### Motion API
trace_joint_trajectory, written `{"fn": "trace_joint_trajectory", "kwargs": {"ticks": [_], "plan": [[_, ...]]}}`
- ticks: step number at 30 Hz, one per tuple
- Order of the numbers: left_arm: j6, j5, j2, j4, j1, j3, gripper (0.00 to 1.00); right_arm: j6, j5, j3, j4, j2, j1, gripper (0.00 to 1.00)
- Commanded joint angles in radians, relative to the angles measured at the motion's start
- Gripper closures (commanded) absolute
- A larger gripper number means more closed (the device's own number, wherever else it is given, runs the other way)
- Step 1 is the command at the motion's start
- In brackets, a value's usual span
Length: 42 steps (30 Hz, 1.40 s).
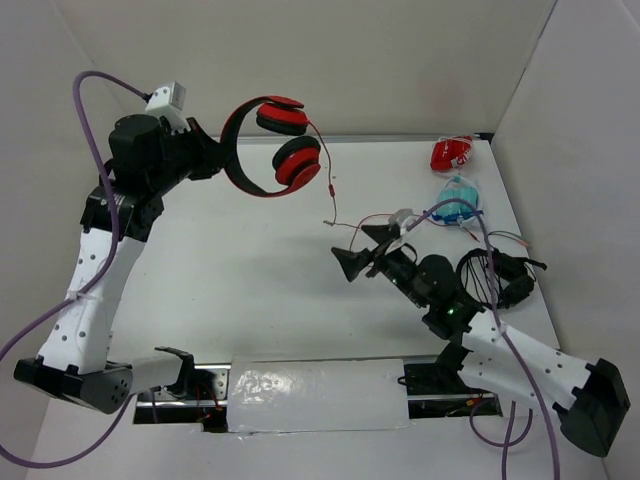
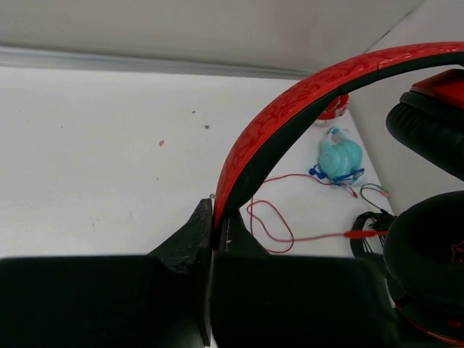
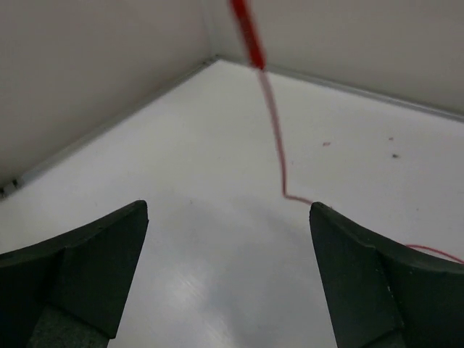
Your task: Wrap the headphones
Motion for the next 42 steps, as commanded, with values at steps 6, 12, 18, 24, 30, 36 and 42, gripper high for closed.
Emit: {"fn": "trace_joint_trajectory", "kwargs": {"ticks": [6,12,18,24,30,36,42], "plan": [[0.016,0.082,-0.083,0.111,-0.032,0.162,1.00,0.062,0.171,0.478,-0.375,0.024,-0.016,0.00],[0.025,0.059,-0.072,0.064,-0.036,0.220,1.00,-0.008,-0.002,0.291,-0.235,-0.006,0.007,0.00],[0.022,0.060,-0.081,0.051,-0.039,0.223,1.00,-0.094,0.123,0.073,-0.016,0.005,0.044,0.00],[0.016,0.071,-0.081,0.053,-0.047,0.216,1.00,-0.208,0.151,0.099,0.101,0.295,0.041,0.00],[0.027,0.065,-0.078,0.022,-0.055,0.262,1.00,-0.234,0.181,0.266,0.134,0.658,-0.080,0.00],[0.038,0.068,-0.095,0.030,-0.055,0.263,1.00,-0.222,0.134,0.349,0.128,0.799,-0.126,0.12],[0.053,0.063,-0.084,0.001,-0.055,0.337,1.00,-0.242,0.023,0.430,-0.011,0.838,-0.163,0.26]]}}
